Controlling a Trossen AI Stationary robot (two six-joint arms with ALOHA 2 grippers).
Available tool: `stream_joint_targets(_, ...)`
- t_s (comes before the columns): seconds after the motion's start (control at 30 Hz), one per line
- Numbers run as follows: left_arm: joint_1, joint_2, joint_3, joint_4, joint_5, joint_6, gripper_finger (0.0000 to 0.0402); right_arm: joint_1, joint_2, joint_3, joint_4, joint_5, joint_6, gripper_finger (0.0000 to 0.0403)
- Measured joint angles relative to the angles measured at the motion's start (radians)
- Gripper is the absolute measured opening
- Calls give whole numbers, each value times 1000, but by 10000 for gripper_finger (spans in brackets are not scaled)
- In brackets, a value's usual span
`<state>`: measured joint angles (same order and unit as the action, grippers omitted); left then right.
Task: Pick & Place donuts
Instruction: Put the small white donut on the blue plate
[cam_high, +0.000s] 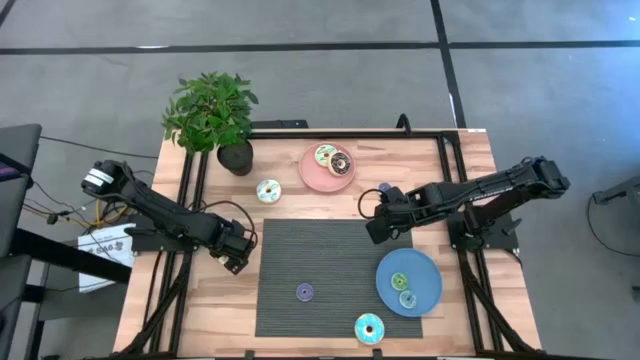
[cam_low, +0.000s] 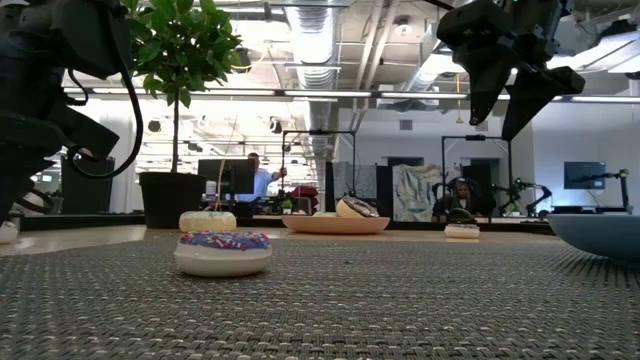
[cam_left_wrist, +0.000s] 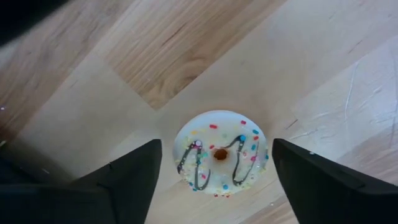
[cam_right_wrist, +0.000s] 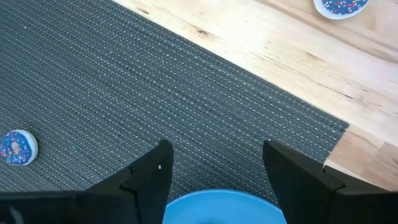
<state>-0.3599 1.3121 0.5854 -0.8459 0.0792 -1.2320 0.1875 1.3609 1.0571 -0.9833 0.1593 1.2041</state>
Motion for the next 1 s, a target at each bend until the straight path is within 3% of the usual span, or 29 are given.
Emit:
stream_joint_targets(0.63, 0, -1, 1, 0, -20, 34, 238, 0, 0, 0, 8, 24, 18, 240)
stream_joint_targets(1.0, 2, -2, 179, -17, -195, 50, 237, 0, 0, 0, -26, 24, -45, 240)
